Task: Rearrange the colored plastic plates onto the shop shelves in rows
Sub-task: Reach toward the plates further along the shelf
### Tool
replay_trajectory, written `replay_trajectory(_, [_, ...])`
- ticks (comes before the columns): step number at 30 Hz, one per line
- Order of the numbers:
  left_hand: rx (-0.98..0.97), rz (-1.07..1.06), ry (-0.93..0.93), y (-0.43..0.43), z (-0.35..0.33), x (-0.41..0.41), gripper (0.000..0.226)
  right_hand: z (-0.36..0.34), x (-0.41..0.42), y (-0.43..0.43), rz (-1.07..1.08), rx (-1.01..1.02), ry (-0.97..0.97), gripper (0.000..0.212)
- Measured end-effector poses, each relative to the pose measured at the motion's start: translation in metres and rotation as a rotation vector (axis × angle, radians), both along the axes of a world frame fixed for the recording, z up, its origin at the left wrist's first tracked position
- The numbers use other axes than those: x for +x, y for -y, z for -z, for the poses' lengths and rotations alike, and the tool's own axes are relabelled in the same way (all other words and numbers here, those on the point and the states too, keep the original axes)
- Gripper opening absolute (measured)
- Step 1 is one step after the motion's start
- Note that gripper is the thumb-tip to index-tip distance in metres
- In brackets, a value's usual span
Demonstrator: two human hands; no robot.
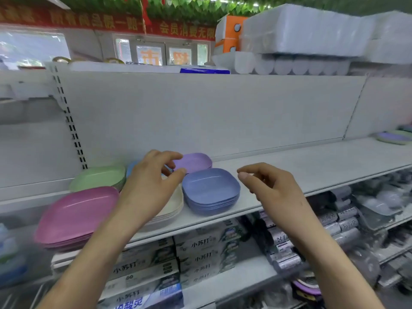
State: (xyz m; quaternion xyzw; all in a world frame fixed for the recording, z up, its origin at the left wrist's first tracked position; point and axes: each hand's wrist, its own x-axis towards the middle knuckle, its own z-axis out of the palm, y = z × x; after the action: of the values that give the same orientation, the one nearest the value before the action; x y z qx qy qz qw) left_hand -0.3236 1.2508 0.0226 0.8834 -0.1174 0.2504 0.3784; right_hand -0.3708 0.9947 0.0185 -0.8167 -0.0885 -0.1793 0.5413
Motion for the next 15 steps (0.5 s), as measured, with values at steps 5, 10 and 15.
replay_trajectory(5, [-0.075, 0.121, -0.007, 0.133, 0.011, 0.007, 0.020, 0.004, -0.005, 0.131, 0.111, -0.089, -0.013, 0.012])
replay_trajectory(10, [-0.063, 0.311, -0.026, 0.284, 0.030, 0.016, 0.026, 0.005, -0.018, 0.280, 0.270, -0.172, -0.026, 0.010])
replay_trajectory(15, [-0.017, 0.463, -0.063, 0.425, 0.039, 0.031, 0.029, 0.010, -0.041, 0.409, 0.414, -0.217, -0.063, 0.009])
